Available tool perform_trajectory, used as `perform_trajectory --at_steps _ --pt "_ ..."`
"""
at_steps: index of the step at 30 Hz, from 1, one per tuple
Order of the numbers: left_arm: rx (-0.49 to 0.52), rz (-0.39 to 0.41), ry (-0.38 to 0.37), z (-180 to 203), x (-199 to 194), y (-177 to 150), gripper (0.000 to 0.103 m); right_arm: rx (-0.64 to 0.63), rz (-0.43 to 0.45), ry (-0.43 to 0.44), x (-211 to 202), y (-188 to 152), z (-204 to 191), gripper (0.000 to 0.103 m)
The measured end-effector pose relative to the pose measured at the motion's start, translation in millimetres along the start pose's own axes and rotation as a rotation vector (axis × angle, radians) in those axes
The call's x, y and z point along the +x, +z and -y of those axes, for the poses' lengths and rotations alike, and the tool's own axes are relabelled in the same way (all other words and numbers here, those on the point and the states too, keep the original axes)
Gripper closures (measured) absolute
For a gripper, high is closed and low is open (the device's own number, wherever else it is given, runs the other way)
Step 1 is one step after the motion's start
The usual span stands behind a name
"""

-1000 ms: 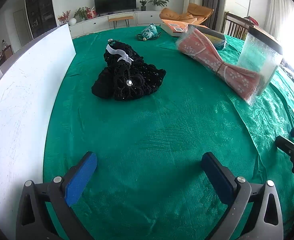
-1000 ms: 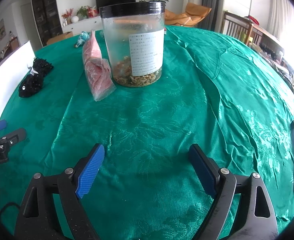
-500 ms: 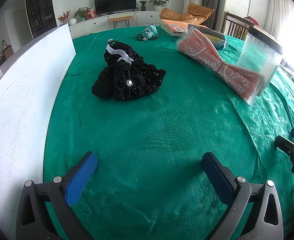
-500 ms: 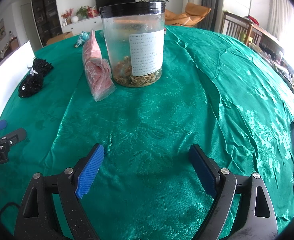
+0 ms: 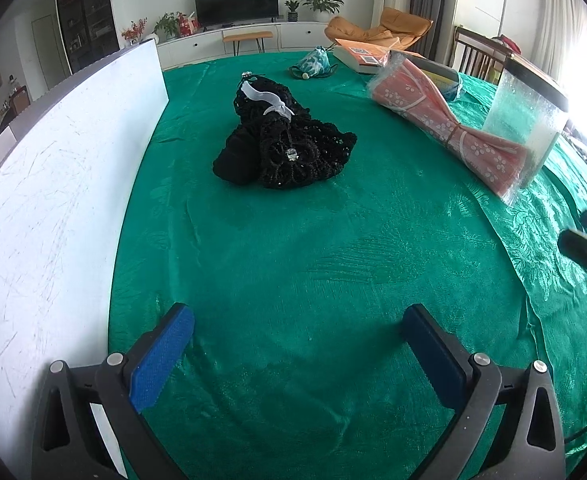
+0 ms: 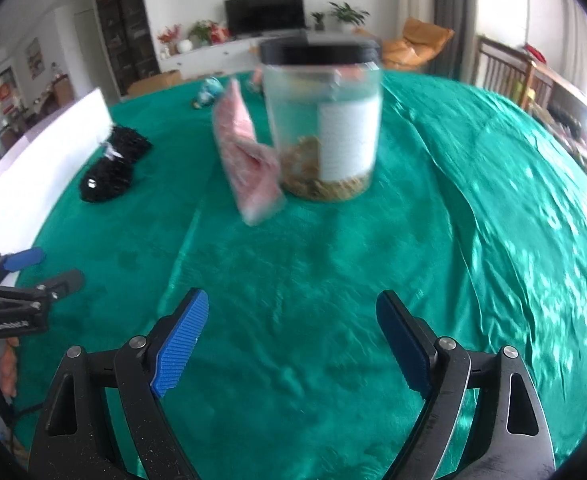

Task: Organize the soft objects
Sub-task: 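Grasp the pink floral packet with the right tool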

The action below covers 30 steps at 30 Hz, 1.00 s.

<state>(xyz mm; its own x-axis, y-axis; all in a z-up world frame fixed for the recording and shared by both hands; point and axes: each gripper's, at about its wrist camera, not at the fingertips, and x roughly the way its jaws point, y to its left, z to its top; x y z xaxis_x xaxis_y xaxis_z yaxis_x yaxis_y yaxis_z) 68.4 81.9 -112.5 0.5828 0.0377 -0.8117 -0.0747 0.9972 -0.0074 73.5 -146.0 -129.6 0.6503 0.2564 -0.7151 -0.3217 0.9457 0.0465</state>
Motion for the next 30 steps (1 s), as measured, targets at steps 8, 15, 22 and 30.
perform_trajectory --at_steps 8,15,22,30 --pt "-0.004 0.001 -0.001 0 0 0 0.0 -0.395 -0.055 -0.039 71 104 -87 0.017" --pt "-0.004 0.001 0.0 0 1 0 0.0 -0.472 -0.255 -0.182 150 142 -107 0.015" --pt "-0.004 0.001 -0.001 0 1 0 0.0 -0.182 -0.385 0.023 162 153 -73 0.067" --pt "-0.004 0.001 -0.001 0 1 0 0.0 -0.22 -0.282 0.089 70 99 -84 0.067"
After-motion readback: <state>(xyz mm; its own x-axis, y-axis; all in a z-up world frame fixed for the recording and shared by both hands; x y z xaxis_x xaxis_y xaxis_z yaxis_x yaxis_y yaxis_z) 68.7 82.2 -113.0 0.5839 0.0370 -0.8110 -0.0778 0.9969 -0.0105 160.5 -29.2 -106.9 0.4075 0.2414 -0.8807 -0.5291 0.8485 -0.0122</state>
